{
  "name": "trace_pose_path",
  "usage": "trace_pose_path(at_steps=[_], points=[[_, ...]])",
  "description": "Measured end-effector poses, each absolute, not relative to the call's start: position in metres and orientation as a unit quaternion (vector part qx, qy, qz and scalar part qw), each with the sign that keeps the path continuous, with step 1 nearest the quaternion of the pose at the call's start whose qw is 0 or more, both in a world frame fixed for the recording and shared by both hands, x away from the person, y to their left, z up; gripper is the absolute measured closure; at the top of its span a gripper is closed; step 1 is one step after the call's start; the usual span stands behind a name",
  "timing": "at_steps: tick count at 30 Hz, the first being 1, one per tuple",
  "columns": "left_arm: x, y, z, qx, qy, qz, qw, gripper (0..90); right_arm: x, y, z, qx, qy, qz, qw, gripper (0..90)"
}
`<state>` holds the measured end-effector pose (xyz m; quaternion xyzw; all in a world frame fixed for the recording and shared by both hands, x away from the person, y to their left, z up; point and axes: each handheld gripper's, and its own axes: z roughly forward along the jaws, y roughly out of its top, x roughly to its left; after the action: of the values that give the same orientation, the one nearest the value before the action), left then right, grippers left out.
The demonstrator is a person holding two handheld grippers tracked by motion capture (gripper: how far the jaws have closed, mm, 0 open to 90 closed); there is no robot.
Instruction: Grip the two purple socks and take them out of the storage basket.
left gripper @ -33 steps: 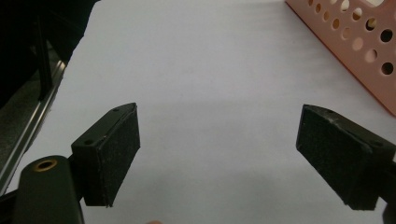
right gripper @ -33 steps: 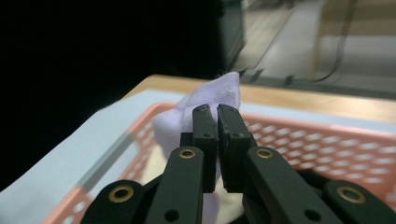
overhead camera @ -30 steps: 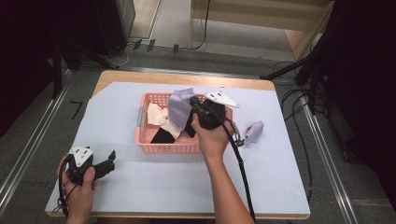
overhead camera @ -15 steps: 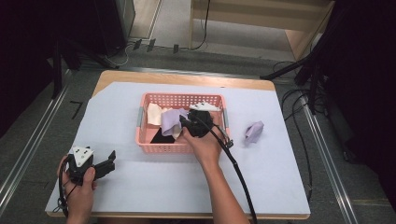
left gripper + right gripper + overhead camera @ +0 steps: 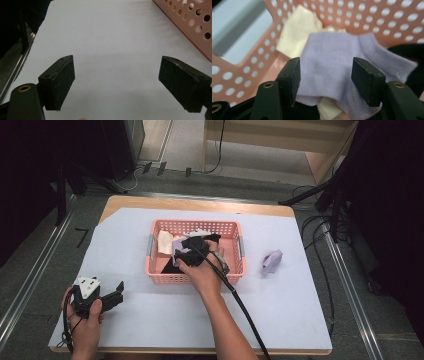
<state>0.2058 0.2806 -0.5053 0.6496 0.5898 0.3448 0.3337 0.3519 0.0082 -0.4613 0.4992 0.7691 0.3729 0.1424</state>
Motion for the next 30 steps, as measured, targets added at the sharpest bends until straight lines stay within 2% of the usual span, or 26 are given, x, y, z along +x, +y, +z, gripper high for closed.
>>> trace_pose_path(at_steps=[6,8,9,12,16,21,30], points=[[0.206,0.280,-0.505,0.650,0.589,0.346,0.333,14.9,0.360,0.026,-0.466,0.516,0.797,0.286,0.127,42.9],[0.206,0.281,-0.505,0.650,0.590,0.344,0.333,14.9,0.362,0.033,-0.471,0.509,0.825,0.219,0.112,49.4],[0.206,0.281,-0.505,0.650,0.590,0.344,0.333,14.9,0.362,0.036,-0.472,0.500,0.835,0.197,0.120,54.0],[0.206,0.281,-0.505,0.650,0.590,0.343,0.334,15.0,0.361,0.035,-0.471,0.496,0.835,0.202,0.127,67.3],[0.206,0.281,-0.505,0.650,0.591,0.343,0.334,14.9,0.356,0.028,-0.467,0.490,0.824,0.251,0.138,79.9],[0.206,0.280,-0.505,0.650,0.591,0.343,0.332,15.0,0.350,0.013,-0.457,0.494,0.786,0.348,0.130,82.3],[0.206,0.280,-0.505,0.652,0.591,0.343,0.330,14.9,0.339,-0.013,-0.440,0.451,0.741,0.468,0.170,83.0]])
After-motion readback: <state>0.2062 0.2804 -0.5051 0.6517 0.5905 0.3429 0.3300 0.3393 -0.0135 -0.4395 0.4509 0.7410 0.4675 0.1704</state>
